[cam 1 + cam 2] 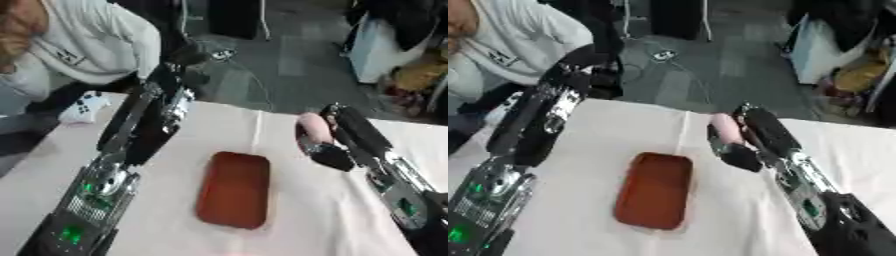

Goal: Pick up objects on the table and place them in the box.

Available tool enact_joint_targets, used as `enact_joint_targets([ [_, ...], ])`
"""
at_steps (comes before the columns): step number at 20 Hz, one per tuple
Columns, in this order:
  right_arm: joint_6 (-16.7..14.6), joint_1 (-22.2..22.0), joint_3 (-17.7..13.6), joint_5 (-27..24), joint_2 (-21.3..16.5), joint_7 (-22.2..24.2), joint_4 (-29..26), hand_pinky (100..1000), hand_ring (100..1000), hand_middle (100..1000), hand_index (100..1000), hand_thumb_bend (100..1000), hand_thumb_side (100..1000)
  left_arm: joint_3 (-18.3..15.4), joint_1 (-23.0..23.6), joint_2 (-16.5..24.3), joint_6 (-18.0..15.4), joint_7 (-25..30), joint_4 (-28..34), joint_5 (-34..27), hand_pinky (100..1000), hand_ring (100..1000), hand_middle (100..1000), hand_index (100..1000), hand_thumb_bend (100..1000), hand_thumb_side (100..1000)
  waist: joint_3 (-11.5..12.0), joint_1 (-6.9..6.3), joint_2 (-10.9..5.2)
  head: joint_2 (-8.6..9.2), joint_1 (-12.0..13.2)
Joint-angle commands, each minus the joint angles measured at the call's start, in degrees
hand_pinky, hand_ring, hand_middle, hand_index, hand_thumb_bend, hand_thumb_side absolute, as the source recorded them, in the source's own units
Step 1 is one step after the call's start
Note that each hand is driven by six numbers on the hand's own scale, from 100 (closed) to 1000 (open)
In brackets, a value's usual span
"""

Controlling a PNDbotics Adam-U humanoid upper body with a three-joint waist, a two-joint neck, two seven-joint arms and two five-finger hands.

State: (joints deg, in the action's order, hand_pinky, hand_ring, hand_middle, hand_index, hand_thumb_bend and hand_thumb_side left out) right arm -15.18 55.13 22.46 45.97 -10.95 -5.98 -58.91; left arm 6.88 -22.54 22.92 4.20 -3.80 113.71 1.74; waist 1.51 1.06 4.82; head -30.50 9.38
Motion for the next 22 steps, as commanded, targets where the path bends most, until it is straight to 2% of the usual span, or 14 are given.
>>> enact_joint_targets([
  [1, -0.6, 1.7, -0.2, 1.2, 2.2, 0.0, 0.8, 100, 100, 100, 193, 100, 768, 0.2, -1.3, -0.1, -0.2, 0.4, 0.9, -0.3, 739, 751, 887, 993, 100, 799, 0.3, -0.05, -0.74, 1.04, -0.9],
  [10, -3.0, 0.5, -1.1, 6.8, 9.0, -2.6, 7.2, 100, 100, 100, 198, 100, 775, 0.4, -2.6, -1.0, -0.8, 0.7, 0.9, -0.5, 741, 753, 888, 992, 100, 797, 1.4, -0.08, -0.44, 1.64, -1.7],
  [15, -5.5, 0.0, -0.9, 10.5, 13.2, -4.2, 10.1, 100, 100, 100, 200, 100, 781, 0.5, -3.2, -1.3, -1.3, 0.8, 0.9, -0.5, 742, 754, 888, 992, 100, 796, 1.8, -0.09, -0.33, 1.68, -1.9],
  [22, -8.6, -1.7, -0.7, 12.3, 16.6, -6.0, 12.6, 100, 100, 100, 208, 100, 794, 0.6, -4.1, -1.7, -1.9, 1.0, 0.9, -0.5, 744, 755, 888, 991, 100, 794, 2.5, -0.04, -0.13, 1.95, -1.8],
])
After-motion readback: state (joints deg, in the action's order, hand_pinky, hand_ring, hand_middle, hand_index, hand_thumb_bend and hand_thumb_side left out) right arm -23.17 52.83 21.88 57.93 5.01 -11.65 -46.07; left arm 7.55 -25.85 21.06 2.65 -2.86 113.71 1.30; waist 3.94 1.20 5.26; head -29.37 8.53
